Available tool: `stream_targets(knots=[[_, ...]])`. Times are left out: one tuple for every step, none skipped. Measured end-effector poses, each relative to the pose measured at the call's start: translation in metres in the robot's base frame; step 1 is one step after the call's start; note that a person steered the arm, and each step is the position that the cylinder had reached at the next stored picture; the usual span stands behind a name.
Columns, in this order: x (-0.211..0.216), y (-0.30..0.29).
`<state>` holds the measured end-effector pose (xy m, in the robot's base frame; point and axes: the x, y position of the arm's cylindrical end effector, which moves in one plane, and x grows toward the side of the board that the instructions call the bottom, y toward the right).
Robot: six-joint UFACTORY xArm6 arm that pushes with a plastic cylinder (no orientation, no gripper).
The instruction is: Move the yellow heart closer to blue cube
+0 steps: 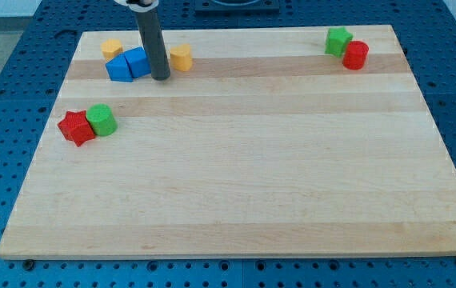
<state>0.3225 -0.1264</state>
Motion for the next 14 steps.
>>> stream_targets(knots=[[-0.003,0.055],[-0.004,0.079],[-0.014,0.079],[-0.032,0.077],[-0.032,0.064],[-0.032,0.049],[-0.032,0.021],[-0.032,-0.004],[-0.032,-0.027],[-0.032,-0.041],[-0.023,-0.020],[-0.024,0.010],[-0.026,0.036],[-0.036,0.037]])
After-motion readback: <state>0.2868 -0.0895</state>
